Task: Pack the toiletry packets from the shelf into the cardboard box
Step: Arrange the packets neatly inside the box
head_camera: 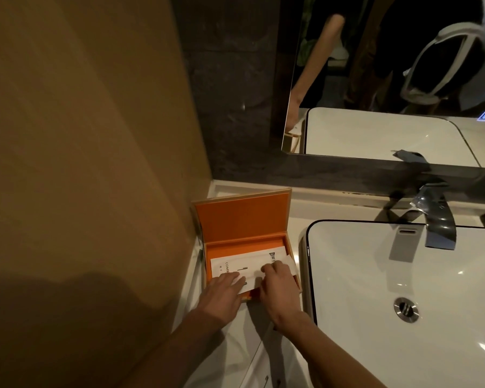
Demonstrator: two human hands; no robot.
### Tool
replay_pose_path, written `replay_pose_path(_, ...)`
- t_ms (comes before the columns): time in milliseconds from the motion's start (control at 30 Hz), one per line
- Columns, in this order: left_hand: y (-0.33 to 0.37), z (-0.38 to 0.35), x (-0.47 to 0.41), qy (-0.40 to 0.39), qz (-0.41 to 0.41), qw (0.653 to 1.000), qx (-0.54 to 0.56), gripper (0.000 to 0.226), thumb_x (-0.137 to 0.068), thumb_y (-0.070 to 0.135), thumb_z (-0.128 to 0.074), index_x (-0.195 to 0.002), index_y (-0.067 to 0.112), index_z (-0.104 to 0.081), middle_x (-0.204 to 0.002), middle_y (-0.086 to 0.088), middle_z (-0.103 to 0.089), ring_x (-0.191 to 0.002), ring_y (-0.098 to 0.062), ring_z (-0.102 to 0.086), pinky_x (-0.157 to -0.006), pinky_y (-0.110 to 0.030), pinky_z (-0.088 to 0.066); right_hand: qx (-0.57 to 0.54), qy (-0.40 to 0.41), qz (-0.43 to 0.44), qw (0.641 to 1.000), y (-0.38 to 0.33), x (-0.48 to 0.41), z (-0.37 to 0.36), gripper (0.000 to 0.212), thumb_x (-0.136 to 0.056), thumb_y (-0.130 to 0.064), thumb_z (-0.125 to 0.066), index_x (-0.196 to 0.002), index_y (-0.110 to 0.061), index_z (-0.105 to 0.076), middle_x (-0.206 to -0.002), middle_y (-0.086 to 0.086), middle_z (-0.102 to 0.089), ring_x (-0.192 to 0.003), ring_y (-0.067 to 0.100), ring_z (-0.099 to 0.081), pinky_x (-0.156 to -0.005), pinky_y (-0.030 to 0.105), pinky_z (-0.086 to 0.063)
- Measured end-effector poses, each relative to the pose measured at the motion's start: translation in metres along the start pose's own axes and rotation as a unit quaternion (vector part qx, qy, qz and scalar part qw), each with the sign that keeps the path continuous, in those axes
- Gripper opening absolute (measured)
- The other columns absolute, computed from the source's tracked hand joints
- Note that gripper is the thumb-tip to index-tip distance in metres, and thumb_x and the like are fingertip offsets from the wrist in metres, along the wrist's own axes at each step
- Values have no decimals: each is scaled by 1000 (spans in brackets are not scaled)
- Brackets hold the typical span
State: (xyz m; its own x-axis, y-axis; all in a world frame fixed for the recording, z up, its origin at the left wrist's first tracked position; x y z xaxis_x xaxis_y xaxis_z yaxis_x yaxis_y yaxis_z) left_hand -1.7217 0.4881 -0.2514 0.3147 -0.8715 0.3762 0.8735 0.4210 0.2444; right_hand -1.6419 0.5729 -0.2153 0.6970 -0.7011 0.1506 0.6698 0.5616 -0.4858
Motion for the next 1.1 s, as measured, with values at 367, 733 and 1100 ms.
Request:
replay_pose_path(367,-1,-22,2,-65,45,997,-23,53,-100,40,-31,-148,23,-19,-160,-1,-11,-147,-22,-7,-119,-41,-6,147,-178,29,973,13,15,-57,51,-98,-38,-38,-141,-12,-31,-147,18,-35,-138,34,-28,-116,44,-24)
replay_pose_path(733,0,-40,-5,-61,51,995,-57,69,-95,56,-17,-149,20,4,-157,-9,16,-145,-31,13,-117,-50,6,165,-246,51,954,17,9,-72,88,-85,-68,9,-152,-12,-2,-159,16,9,-145,35,10,-117,46,2)
replay_pose_path(1100,-10,-36,-33,-75,65,993,-59,72,-94,59,-22,-150,21,3,-157,-12,17,-144,-35,15,-115,-53,5,161,-260,54,950,22,-16,-75,76,-97,-54,-28,-152,-12,5,-159,13,15,-145,33,14,-116,45,1)
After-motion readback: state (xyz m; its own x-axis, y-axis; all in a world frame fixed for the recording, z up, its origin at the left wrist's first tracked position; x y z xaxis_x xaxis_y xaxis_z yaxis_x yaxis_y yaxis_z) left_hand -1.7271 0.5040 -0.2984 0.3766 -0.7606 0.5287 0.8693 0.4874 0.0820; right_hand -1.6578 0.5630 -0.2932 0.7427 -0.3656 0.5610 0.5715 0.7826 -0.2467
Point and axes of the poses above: each hand's wrist, its own x-axis away from the middle knuckle, its own z-axis out of the back of the hand, y = z × x, the point moved 10 cm from there along -x, towards the middle knuckle
